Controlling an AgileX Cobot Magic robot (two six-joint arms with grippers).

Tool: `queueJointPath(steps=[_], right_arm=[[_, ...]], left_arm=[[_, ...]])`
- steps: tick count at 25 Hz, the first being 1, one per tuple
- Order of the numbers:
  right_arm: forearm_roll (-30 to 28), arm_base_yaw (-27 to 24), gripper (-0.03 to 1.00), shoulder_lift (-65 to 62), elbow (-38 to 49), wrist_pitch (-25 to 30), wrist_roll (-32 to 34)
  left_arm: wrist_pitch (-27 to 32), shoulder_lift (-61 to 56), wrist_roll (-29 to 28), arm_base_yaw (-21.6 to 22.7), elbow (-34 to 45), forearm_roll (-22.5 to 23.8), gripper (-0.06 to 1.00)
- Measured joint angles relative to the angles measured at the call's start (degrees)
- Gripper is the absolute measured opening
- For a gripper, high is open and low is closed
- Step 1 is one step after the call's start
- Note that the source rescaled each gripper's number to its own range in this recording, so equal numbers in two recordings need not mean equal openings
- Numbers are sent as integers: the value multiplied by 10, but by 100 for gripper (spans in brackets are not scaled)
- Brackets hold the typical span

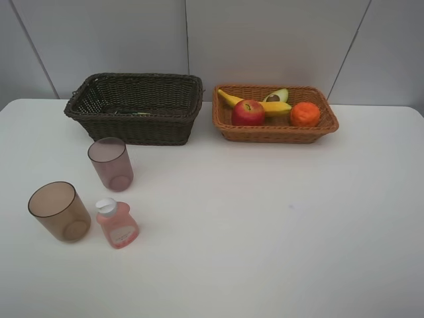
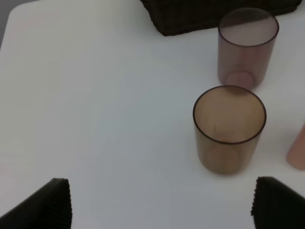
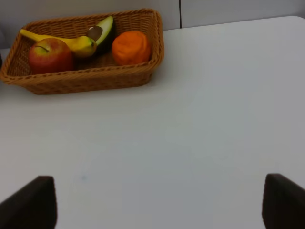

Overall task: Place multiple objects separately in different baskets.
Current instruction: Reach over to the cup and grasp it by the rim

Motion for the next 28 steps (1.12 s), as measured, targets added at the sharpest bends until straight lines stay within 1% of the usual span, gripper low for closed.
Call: queueJointPath(steps=[5,19,24,27,28], right_arm=[[0,0,85,0,0,-1,0],[0,0,85,0,0,-2,0],[0,0,85,0,0,-2,0],[0,0,85,0,0,-2,0],[0,0,85,0,0,-2,0]], left_arm=[[-17,79,0,0,-45,0,100],[-48,359,-1,0,-173,0,100],[-55,466,-13,0,-212,0,100],[-62,530,-16,0,-237,-8,100],[-65,552,-17,0,-246,-19,100]])
